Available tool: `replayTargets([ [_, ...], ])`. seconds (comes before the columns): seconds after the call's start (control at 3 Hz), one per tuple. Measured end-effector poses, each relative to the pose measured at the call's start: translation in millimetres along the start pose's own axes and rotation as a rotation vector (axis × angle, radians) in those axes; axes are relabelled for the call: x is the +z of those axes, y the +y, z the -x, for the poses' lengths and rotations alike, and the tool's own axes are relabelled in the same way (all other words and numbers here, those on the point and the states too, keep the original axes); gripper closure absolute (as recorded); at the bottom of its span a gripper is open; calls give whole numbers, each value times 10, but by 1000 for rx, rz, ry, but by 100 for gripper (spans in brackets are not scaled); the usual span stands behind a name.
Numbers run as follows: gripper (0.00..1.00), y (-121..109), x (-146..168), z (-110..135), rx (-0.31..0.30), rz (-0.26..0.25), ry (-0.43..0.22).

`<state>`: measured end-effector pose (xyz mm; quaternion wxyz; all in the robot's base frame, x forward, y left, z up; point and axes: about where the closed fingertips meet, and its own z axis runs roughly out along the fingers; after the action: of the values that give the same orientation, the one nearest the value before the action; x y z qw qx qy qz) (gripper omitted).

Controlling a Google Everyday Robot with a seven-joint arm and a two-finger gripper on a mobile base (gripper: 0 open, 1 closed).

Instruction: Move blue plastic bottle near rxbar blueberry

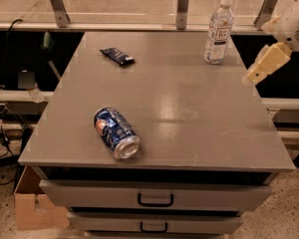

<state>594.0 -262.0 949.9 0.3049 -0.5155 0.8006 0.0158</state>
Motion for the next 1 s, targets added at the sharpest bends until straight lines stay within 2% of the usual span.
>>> replayTargets([
  [0.33,0,-368,182,93,63,-45,-70],
  [0.67,0,-417,201,105,67,-51,-79],
  [1.0,0,-467,287,70,107,-55,-87],
])
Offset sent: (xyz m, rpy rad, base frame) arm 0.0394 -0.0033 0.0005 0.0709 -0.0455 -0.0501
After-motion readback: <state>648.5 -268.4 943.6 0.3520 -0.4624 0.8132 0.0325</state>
